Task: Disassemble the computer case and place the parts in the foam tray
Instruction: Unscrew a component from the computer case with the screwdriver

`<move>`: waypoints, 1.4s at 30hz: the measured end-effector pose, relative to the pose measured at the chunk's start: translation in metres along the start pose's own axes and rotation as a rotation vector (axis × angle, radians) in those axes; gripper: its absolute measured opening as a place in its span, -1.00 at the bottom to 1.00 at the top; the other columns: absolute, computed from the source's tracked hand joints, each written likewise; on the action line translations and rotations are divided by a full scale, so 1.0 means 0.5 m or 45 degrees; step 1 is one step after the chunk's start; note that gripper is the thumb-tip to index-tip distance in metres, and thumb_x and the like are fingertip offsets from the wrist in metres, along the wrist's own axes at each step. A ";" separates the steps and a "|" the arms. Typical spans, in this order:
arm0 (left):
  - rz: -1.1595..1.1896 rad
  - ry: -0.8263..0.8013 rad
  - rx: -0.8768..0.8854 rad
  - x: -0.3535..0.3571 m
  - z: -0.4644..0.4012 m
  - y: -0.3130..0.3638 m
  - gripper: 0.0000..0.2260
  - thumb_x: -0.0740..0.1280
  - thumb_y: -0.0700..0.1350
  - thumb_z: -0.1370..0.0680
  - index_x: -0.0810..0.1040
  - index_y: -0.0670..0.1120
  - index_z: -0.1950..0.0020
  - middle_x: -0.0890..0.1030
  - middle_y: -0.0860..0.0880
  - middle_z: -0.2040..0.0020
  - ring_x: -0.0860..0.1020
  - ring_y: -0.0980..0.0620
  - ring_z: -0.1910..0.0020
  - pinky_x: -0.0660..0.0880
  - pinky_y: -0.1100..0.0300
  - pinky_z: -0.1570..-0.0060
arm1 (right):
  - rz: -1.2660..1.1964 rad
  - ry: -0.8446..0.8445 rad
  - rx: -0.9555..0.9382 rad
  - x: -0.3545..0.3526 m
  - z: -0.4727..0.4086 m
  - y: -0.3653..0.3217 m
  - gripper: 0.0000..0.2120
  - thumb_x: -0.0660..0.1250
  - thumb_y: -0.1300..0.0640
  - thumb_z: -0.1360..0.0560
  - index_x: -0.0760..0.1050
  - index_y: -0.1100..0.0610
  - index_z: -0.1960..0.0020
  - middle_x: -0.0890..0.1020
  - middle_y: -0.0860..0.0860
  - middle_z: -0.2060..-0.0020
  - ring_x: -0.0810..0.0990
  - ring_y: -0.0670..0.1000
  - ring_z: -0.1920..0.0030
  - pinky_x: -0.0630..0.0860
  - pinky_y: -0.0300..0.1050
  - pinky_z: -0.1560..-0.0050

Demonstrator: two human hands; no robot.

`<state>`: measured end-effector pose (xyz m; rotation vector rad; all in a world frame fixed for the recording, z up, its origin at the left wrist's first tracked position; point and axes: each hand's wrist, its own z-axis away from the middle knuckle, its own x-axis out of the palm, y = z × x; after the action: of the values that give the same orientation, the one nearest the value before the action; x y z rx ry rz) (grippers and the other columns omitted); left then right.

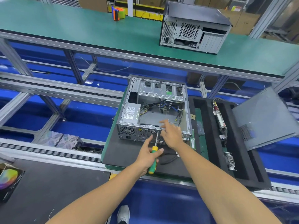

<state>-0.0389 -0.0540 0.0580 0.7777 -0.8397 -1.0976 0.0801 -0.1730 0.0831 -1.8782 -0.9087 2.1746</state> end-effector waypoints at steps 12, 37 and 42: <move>-0.118 0.432 -0.006 0.013 0.028 -0.005 -0.69 0.61 -0.03 -0.44 0.57 -0.08 -0.05 0.70 -0.03 0.08 0.70 0.04 0.17 0.67 0.04 0.33 | -1.221 0.292 0.668 0.085 0.090 -0.071 -0.68 0.14 0.21 -0.62 0.64 0.23 0.12 0.72 0.17 0.26 0.67 0.12 0.28 0.58 -0.09 0.29; 0.087 0.438 0.029 0.032 0.065 -0.044 -0.79 0.51 -0.07 -0.54 0.52 -0.04 -0.06 0.65 -0.12 0.11 0.56 0.09 0.33 0.54 0.11 0.33 | -1.962 0.195 1.114 0.071 0.027 -0.112 -0.83 0.22 0.30 -0.55 0.58 0.30 0.12 0.72 0.14 0.33 0.73 0.07 0.35 0.54 -0.22 0.46; 0.136 0.429 -0.016 0.020 0.073 -0.047 -0.76 0.49 -0.01 -0.56 0.58 -0.15 -0.05 0.71 -0.12 0.16 0.68 0.02 0.28 0.62 0.12 0.28 | -1.940 0.283 1.151 0.077 0.025 -0.121 -0.80 0.22 0.27 -0.58 0.58 0.27 0.15 0.71 0.13 0.35 0.72 0.07 0.37 0.51 -0.21 0.43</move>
<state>-0.0783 -0.0744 0.0569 0.8684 -0.5807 -0.8463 0.0429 -0.1104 0.0814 -0.5050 -0.6705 1.0052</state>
